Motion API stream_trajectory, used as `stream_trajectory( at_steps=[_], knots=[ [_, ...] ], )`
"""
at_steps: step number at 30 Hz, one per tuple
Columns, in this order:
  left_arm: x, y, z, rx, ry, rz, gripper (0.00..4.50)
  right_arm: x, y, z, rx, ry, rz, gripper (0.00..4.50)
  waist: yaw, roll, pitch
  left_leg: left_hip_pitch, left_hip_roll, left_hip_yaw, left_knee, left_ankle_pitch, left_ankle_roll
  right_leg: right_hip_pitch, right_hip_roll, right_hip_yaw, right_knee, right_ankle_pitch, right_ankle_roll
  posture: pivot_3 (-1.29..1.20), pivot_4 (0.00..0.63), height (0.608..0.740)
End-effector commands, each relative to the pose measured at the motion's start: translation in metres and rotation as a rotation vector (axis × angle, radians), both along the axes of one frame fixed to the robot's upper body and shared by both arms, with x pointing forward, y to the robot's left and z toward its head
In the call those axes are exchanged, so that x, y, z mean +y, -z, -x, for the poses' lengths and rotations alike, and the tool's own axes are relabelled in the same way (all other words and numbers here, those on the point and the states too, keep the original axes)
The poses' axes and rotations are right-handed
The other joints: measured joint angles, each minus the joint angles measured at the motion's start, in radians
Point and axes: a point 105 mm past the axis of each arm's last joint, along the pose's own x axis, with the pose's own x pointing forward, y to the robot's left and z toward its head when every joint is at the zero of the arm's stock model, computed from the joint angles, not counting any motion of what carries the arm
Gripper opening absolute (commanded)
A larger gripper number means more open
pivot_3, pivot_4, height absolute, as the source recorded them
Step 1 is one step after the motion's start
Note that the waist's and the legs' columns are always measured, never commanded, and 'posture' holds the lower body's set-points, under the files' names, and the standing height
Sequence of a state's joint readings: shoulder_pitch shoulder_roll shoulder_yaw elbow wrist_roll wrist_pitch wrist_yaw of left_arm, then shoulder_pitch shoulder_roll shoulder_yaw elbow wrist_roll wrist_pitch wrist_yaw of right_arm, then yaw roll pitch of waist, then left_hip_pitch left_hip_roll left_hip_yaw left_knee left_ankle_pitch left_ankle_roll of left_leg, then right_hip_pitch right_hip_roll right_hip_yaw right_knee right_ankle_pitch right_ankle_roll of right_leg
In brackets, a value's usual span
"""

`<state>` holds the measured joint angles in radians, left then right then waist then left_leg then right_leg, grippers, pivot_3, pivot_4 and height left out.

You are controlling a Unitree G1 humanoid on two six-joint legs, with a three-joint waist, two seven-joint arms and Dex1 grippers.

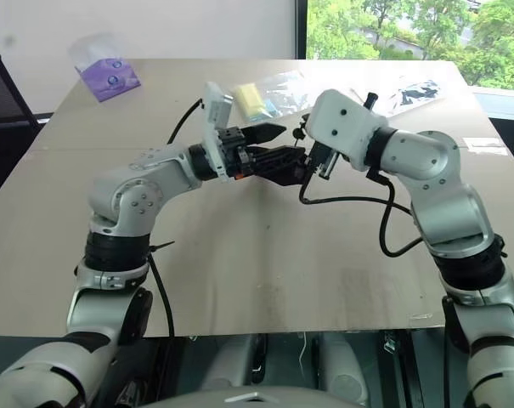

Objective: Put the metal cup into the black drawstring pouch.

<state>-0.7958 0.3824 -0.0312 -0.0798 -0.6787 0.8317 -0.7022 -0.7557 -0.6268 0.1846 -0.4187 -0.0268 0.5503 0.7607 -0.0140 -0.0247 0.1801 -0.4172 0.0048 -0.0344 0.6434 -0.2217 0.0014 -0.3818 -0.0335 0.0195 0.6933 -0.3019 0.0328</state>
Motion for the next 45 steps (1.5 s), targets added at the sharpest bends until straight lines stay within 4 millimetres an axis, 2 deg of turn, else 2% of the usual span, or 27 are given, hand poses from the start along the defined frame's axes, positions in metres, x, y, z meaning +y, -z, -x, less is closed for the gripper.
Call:
stream_trajectory(
  at_steps=[1, 5, 8, 11, 14, 16, 20, 24, 27, 30, 32, 35, 37, 39, 40, 41, 43, 45],
  knots=[
    [-0.009, -0.013, 0.001, -0.052, 0.023, 0.016, 4.48, 0.003, -0.015, 0.011, -0.061, -0.029, 0.012, 0.0, 0.0, 0.0, 0.0, 0.0, 0.0, 0.0, 0.0, 0.0, 0.0, 0.0, 0.0, 0.0, 0.0, 0.0, 0.0, 0.0, 0.15, 0.74],
    [-0.013, -0.015, 0.0, -0.044, 0.032, 0.037, 4.48, 0.005, -0.012, 0.013, -0.054, -0.041, 0.024, 0.0, -0.002, 0.0, 0.0, 0.0, 0.0, 0.0, 0.0, 0.0, -0.001, 0.0, 0.0, 0.0, 0.0, 0.0, 0.0, 0.0, 0.15, 0.74],
    [-0.015, -0.016, 0.001, -0.046, 0.045, 0.043, 3.72, 0.006, -0.009, 0.014, -0.049, -0.047, 0.031, 0.0, -0.001, 0.0, 0.0, 0.0, 0.0, 0.0, 0.0, 0.001, -0.002, 0.0, 0.0, 0.0, 0.0, 0.0, 0.0, 0.0, 0.15, 0.74],
    [-0.015, -0.017, 0.0, -0.046, 0.047, 0.047, 2.39, 0.006, -0.007, 0.015, -0.045, -0.049, 0.035, 0.0, -0.001, 0.0, 0.0, 0.0, 0.0, 0.0, 0.0, 0.001, -0.002, 0.0, 0.0, 0.0, 0.0, 0.0, 0.0, 0.0, 0.15, 0.74],
    [-0.014, -0.016, 0.001, -0.045, 0.049, 0.047, 0.78, 0.005, -0.005, 0.015, -0.04, -0.047, 0.035, 0.0, -0.001, 0.0, 0.0, 0.0, 0.0, 0.0, 0.0, 0.001, -0.002, 0.0, 0.0, 0.0, 0.0, 0.0, 0.0, 0.0, 0.15, 0.74],
    [-0.014, -0.015, 0.0, -0.044, 0.045, 0.044, 0.11, 0.004, -0.004, 0.015, -0.037, -0.043, 0.036, 0.0, -0.001, 0.0, 0.0, 0.0, 0.0, 0.0, 0.0, 0.001, -0.002, 0.0, 0.0, 0.0, 0.0, 0.0, 0.0, 0.0, 0.15, 0.74],
    [-0.013, -0.011, 0.002, -0.043, 0.047, 0.032, 0.12, 0.0, -0.003, 0.014, -0.031, -0.027, 0.033, 0.0, -0.001, 0.0, 0.0, 0.0, 0.0, 0.0, 0.0, 0.001, -0.002, 0.0, 0.0, 0.0, 0.0, 0.0, 0.0, 0.0, 0.15, 0.74],
    [-0.003, 0.009, -0.005, -0.009, 0.005, -0.018, 0.12, -0.027, -0.017, -0.004, -0.052, 0.12, -0.043, 0.0, -0.001, 0.0, 0.0, 0.0, 0.0, 0.0, 0.0, 0.001, -0.002, 0.0, 0.0, 0.0, 0.0, 0.0, 0.0, 0.0, 0.15, 0.74],
    [0.021, 0.045, -0.018, 0.046, -0.104, -0.103, 0.12, -0.069, -0.025, -0.023, -0.081, 0.307, -0.069, 0.0, 0.0, 0.0, 0.0, 0.0, 0.0, 0.0, 0.001, 0.001, -0.002, 0.0, 0.0, 0.0, 0.0, 0.0, 0.0, 0.0, 0.15, 0.74],
    [0.046, 0.074, -0.027, 0.089, -0.222, -0.183, 0.12, -0.116, -0.011, -0.035, -0.058, 0.473, -0.046, 0.0, 0.002, 0.0, 0.0, 0.0, 0.0, 0.0, 0.0, 0.001, -0.002, 0.0, 0.0, 0.0, 0.0, 0.0, 0.0, 0.0, 0.15, 0.74],
    [0.055, 0.083, -0.031, 0.107, -0.278, -0.216, 0.12, -0.136, -0.002, -0.039, -0.033, 0.536, -0.065, 0.0, 0.006, 0.0, 0.0, 0.0, 0.0, -0.001, 0.001, 0.001, -0.001, 0.001, -0.001, 0.001, -0.001, 0.0, 0.0, 0.0, 0.15, 0.74],
    [0.06, 0.086, -0.034, 0.098, -0.314, -0.237, 0.12, -0.146, 0.009, -0.04, -0.002, 0.561, -0.092, 0.0, 0.001, 0.001, 0.0, -0.001, 0.0, 0.0, 0.001, -0.001, 0.002, 0.001, -0.001, 0.002, 0.0, 0.0, 0.0, 0.0, 0.15, 0.74],
    [0.053, 0.076, -0.035, 0.028, -0.324, -0.19, 0.12, -0.132, 0.025, -0.036, 0.084, 0.485, -0.181, 0.0, -0.003, 0.001, 0.0, -0.001, 0.0, 0.0, 0.002, -0.001, 0.001, 0.001, 0.0, 0.001, 0.0, 0.0, 0.0, 0.0, 0.15, 0.74],
    [0.044, 0.069, -0.028, 0.028, -0.263, -0.147, 0.12, -0.12, 0.042, -0.03, 0.173, 0.42, -0.243, 0.0, -0.001, 0.001, 0.0, 0.0, 0.001, 0.0, 0.001, -0.001, 0.001, 0.001, 0.0, 0.001, 0.0, 0.0, 0.0, 0.0, 0.15, 0.74],
    [0.043, 0.065, -0.026, 0.018, -0.259, -0.13, 0.62, -0.118, 0.049, -0.028, 0.198, 0.407, -0.258, 0.0, 0.0, 0.001, 0.0, 0.0, 0.001, -0.001, 0.002, -0.001, 0.001, 0.002, 0.0, 0.002, 0.0, 0.0, 0.0, 0.0, 0.15, 0.74],
    [0.041, 0.061, -0.024, 0.01, -0.247, -0.115, 1.17, -0.117, 0.058, -0.024, 0.23, 0.396, -0.272, 0.3, 0.0, 0.001, 0.0, 0.0, 0.001, -0.001, 0.002, -0.001, 0.001, 0.002, 0.0, 0.002, 0.001, 0.0, 0.0, 0.0, 0.15, 0.74],
    [0.041, 0.053, -0.019, -0.022, -0.245, -0.091, 1.85, -0.116, 0.078, -0.015, 0.294, 0.387, -0.283, 0.92, 0.001, 0.001, 0.0, 0.0, 0.0, 0.0, 0.002, -0.001, 0.001, 0.002, 0.0, 0.002, 0.0, 0.0, 0.0, 0.0, 0.15, 0.74],
    [0.043, 0.046, -0.014, -0.04, -0.254, -0.065, 2.91, -0.119, 0.09, -0.006, 0.34, 0.403, -0.315, 1.96, 0.002, 0.001, 0.0, -0.001, 0.0, 0.0, 0.003, -0.001, 0.002, 0.002, 0.0, 0.002, 0.001, 0.0, 0.0, 0.0, 0.15, 0.74]
  ],
)
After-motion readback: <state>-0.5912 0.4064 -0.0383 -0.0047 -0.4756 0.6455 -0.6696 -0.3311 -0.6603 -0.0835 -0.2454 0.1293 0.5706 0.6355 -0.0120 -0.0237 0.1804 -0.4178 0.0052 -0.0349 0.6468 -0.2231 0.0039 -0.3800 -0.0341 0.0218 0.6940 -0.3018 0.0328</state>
